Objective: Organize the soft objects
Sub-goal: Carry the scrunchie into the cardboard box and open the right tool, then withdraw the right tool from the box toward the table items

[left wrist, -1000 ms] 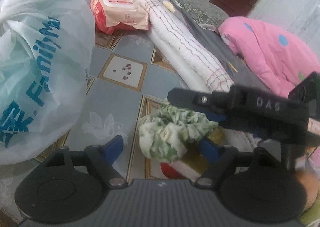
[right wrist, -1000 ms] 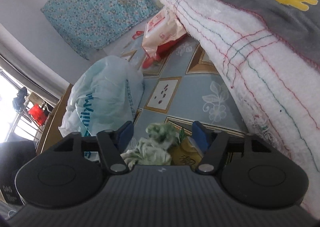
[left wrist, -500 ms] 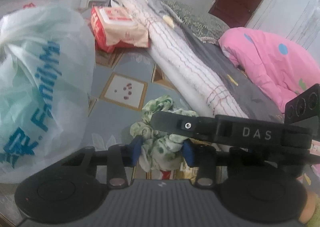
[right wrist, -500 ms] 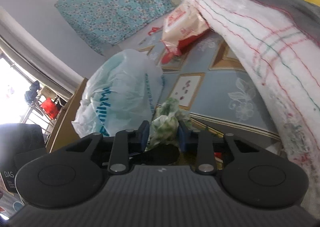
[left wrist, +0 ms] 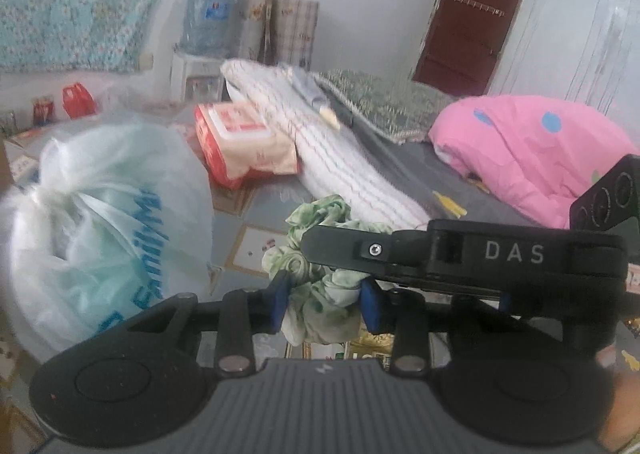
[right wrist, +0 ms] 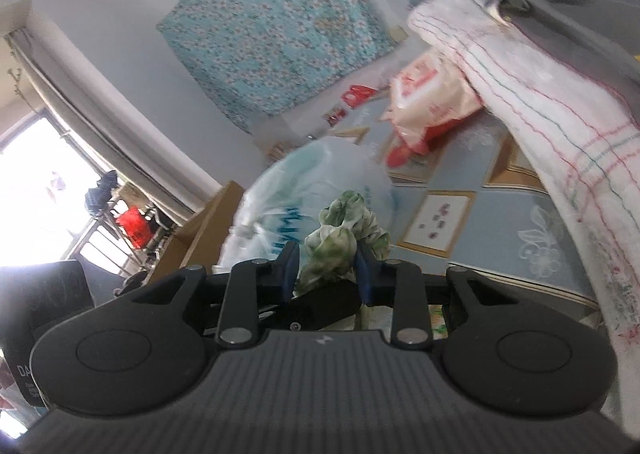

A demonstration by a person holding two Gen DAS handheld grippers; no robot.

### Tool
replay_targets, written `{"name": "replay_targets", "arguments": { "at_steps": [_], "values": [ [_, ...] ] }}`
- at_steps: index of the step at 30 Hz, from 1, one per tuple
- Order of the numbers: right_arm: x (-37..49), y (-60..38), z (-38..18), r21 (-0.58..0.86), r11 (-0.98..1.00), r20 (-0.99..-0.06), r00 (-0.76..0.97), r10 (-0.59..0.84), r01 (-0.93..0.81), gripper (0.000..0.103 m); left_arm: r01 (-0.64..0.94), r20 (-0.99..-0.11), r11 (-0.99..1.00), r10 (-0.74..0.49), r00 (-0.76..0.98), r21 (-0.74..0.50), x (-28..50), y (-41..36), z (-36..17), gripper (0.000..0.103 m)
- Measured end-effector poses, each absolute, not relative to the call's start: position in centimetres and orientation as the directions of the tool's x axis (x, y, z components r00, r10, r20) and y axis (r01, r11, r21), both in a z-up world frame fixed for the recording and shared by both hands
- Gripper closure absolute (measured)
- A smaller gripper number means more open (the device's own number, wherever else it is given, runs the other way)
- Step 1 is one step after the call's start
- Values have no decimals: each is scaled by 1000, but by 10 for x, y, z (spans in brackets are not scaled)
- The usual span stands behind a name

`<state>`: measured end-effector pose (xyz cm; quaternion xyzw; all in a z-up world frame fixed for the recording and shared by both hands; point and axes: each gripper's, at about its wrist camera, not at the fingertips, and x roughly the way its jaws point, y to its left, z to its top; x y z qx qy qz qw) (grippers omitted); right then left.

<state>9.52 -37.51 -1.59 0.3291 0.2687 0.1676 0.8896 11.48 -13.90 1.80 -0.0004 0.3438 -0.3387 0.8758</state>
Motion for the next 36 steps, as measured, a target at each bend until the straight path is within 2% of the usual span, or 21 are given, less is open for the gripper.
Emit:
{"name": "replay_targets", "arguments": {
  "at_steps": [9, 17, 21, 25, 27, 31, 36],
  "values": [
    [94, -319, 33, 675, 668, -278, 731, 624, -313, 73, 560, -524, 804, -570, 632, -199, 85, -78, 63, 65],
    [140, -208, 69, 692, 506, -254, 482, 839, -515, 72, 392, -504, 910, -403, 764, -134, 72, 24, 102, 65],
    [168, -142, 74, 726, 424, -289, 319, 903, -542, 72, 278, -538, 953, -299, 788, -122, 74, 79, 109, 65],
    [187, -82, 69, 730, 407, -364, 192, 911, -548, 68, 187, -596, 978, -205, 776, -93, 83, 119, 103, 65],
    [194, -55, 64, 722, 419, -414, 141, 899, -551, 59, 153, -635, 985, -169, 754, -80, 90, 133, 94, 65],
    [198, -28, 55, 660, 515, -525, 154, 837, -547, 47, 112, -707, 991, -130, 695, -72, 107, 155, 68, 65],
    [208, -41, 50, 646, 543, -531, 195, 825, -537, 37, 109, -764, 991, -127, 633, -75, 120, 168, 45, 65]
  ]
}}
